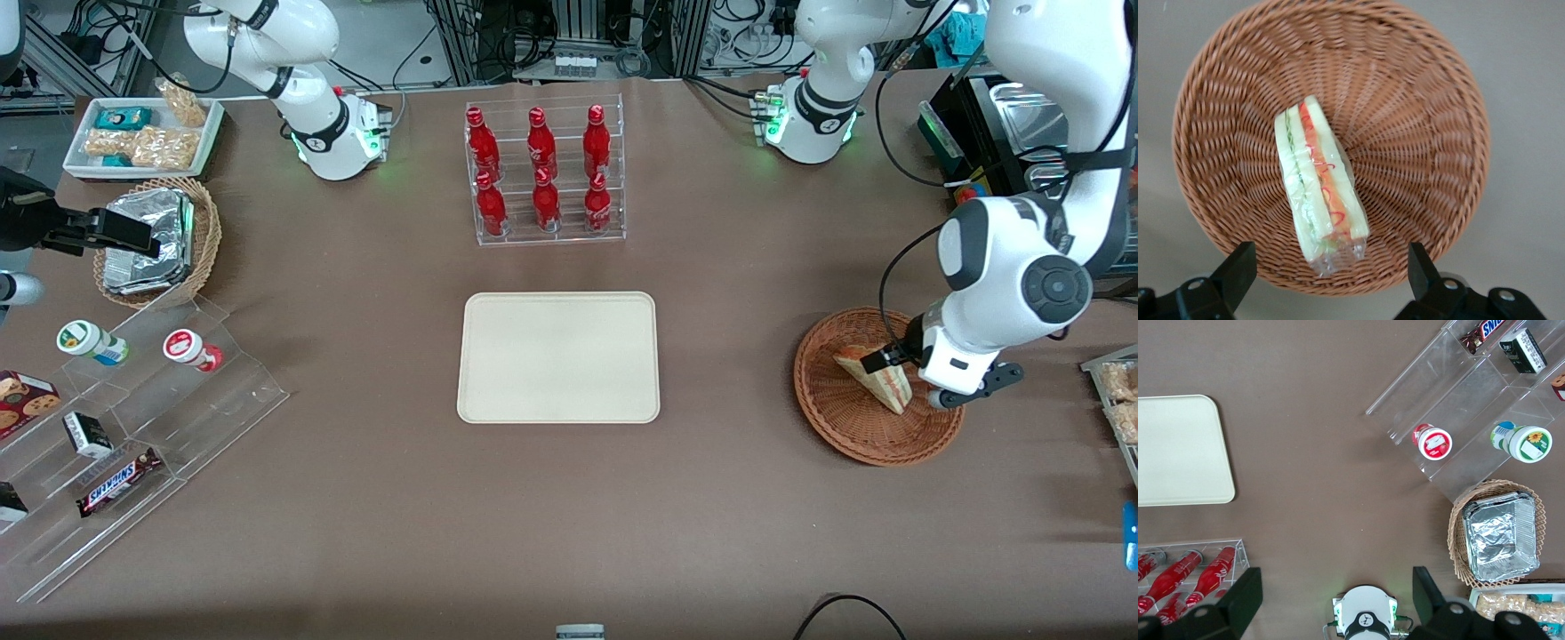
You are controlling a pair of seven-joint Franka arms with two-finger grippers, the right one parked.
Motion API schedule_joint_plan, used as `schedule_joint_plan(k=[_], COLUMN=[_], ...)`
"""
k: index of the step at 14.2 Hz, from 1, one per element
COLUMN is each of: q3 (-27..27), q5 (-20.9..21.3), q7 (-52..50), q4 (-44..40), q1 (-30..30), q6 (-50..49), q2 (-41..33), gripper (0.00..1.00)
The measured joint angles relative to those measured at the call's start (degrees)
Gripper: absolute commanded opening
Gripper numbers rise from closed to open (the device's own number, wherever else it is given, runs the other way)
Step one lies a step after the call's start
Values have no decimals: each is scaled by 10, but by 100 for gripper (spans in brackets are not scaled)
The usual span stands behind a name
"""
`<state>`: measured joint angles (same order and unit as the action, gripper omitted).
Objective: Place sandwich from basket to tray
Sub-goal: 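Lower the left gripper over the wrapped sandwich and close on it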
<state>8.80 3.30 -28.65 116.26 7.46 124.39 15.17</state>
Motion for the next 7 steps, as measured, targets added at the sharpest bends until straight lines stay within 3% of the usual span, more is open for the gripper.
schedule_joint_plan(k=[7], q3=[-4], q5=[1], q7=[-70], q4=[7], q1=[0], q6=[5], q2=[30], gripper=[100])
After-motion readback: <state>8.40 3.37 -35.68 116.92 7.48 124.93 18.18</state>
